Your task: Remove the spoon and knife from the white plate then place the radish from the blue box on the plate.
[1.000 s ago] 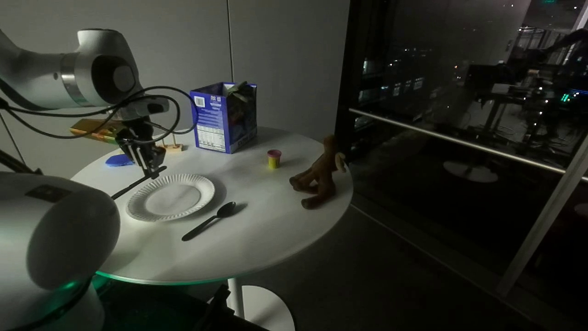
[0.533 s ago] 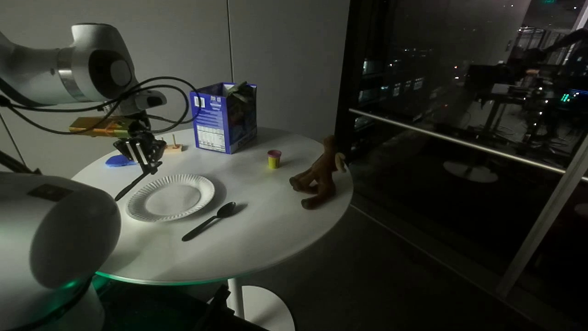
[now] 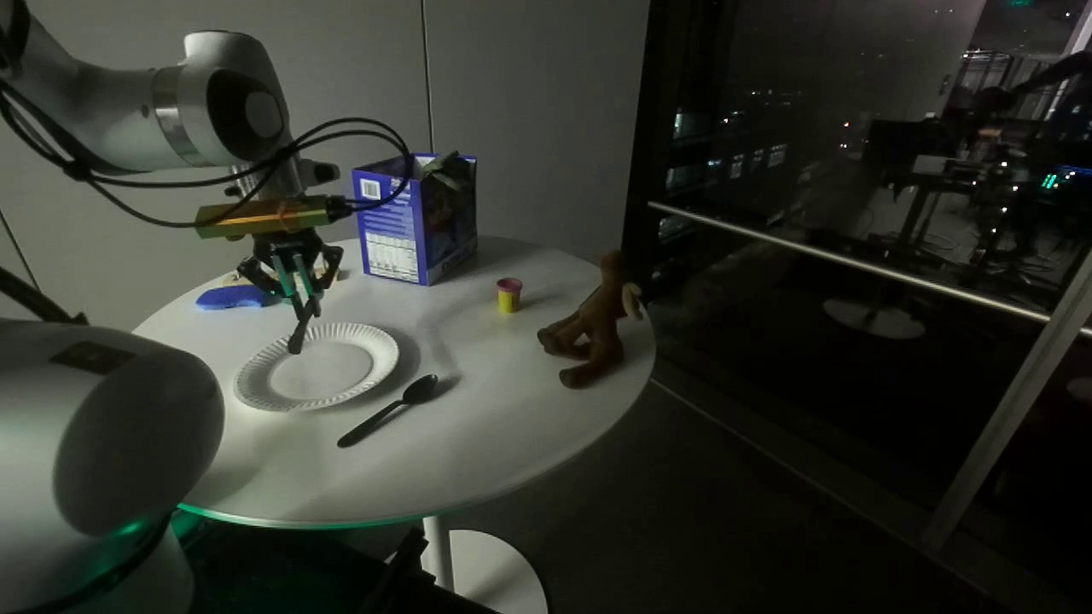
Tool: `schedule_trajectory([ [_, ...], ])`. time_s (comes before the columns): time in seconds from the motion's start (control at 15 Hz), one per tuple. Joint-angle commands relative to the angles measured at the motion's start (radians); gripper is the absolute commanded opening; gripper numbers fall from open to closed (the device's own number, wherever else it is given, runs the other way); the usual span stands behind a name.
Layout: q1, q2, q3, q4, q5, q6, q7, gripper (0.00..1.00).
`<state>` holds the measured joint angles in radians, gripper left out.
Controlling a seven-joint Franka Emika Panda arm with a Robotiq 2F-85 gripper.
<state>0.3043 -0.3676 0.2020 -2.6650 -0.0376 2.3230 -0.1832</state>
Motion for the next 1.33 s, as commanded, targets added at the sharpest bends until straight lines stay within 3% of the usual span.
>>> schedule_trajectory([
  [0.0,0.005,0.048,-0.05,0.081,-0.026,-0.07,-0.216,0.11],
  [0.73,0.011,0.093,-0.136,0.163,0.023,-0.128,-0.9,0.11],
  [0.8,0.013,0.095,-0.143,0.17,0.037,-0.14,-0.965,0.15],
  [0.87,0.013,0.097,-0.15,0.18,0.053,-0.162,-1.031,0.44],
  [1.0,0.011,0.1,-0.158,0.2,0.082,-0.22,-1.15,0.5],
  [1.13,0.004,0.107,-0.158,0.226,0.102,-0.302,-1.245,0.65],
  [1.27,-0.018,0.111,-0.139,0.246,0.094,-0.374,-1.209,0.81],
])
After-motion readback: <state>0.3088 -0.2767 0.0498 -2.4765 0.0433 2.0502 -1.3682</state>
